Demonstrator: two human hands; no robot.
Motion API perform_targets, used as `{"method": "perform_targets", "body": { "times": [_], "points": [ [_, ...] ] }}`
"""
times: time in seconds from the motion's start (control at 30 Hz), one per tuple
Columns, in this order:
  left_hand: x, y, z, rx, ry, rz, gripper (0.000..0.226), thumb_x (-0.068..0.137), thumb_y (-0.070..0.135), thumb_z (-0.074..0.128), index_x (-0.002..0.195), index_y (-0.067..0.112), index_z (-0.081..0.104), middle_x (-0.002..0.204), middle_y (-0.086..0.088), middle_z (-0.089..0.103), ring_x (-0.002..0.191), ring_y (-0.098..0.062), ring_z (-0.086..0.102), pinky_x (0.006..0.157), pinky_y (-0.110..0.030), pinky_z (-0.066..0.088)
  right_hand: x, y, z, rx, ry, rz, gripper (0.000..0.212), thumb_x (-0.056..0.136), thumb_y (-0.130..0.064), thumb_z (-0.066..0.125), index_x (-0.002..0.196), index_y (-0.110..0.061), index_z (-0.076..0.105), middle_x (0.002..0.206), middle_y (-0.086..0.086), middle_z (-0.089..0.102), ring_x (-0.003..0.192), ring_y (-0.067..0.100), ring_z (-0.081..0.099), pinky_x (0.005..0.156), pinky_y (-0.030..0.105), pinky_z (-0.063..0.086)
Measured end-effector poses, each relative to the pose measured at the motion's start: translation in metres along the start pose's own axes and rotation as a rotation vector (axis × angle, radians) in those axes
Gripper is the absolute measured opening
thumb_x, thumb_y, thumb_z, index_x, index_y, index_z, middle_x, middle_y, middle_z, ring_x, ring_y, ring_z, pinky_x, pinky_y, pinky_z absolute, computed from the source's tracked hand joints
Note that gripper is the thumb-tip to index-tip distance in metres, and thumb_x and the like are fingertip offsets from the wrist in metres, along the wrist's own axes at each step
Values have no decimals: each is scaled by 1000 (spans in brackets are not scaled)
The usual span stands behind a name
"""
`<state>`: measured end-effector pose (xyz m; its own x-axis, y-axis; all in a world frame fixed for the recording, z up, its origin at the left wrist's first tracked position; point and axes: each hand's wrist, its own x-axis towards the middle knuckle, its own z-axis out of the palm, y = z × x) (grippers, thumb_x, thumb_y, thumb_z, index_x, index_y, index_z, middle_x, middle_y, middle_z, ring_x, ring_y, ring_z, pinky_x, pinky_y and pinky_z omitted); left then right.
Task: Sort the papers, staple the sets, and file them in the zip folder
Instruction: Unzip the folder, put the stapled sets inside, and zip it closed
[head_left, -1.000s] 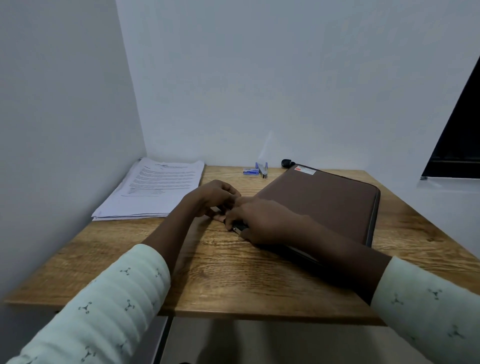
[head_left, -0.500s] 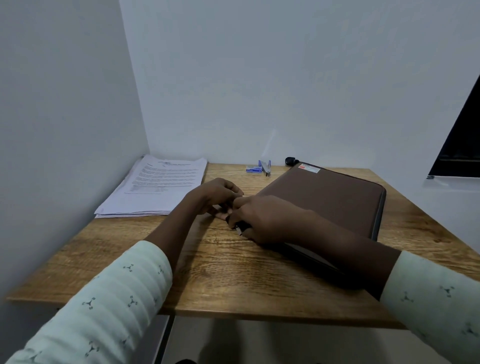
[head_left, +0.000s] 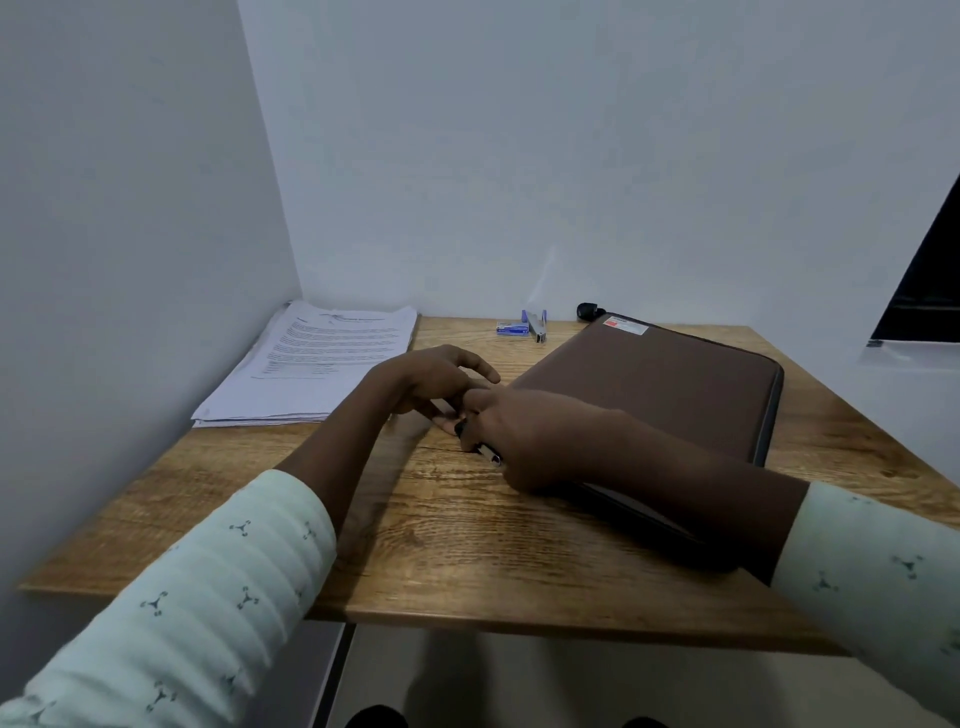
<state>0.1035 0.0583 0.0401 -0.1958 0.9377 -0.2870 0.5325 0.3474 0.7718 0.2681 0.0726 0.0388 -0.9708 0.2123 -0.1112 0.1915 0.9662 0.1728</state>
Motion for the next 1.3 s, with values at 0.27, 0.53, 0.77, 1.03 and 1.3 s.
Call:
{"method": "perform_targets", "body": {
  "times": [0.27,0.53,0.77,1.03,1.3],
  "points": [
    [-5,-7,-4,37,-81,65,44,94,-1,54,128,26,62,121,-13,67,97,-22,66,69,-31,58,3,5,10,89,253,-63,24,101,-25,49,111,-16,69,116,4,50,95,10,44,72,25,31],
    [0,6,23,521,-73,188,71,95,0,51,151,40,33,124,-10,46,106,-23,48,82,-32,42,-30,11,26,248,321,-114,21,98,-21,52,95,-17,73,100,-2,64,98,8,52,81,19,34],
    [-3,5,22,491,-91,229,69,95,1,53,149,40,37,116,-7,44,100,-20,45,79,-28,42,-30,-12,20,192,295,-50,21,95,-29,52,83,-17,65,76,-2,61,69,11,56,65,25,43],
    [-28,19,13,725,-234,374,63,89,-7,58,142,26,52,162,7,24,146,-17,28,116,-39,29,-25,-35,27,323,433,253,26,96,-9,52,122,-12,50,101,1,52,84,16,50,63,19,29],
    [-17,0,13,662,-130,411,59,72,5,83,125,23,66,136,6,61,126,-21,54,103,-44,44,-12,-31,15,502,313,348,13,92,-7,59,99,-18,56,95,1,57,86,16,53,73,30,45]
  ]
}}
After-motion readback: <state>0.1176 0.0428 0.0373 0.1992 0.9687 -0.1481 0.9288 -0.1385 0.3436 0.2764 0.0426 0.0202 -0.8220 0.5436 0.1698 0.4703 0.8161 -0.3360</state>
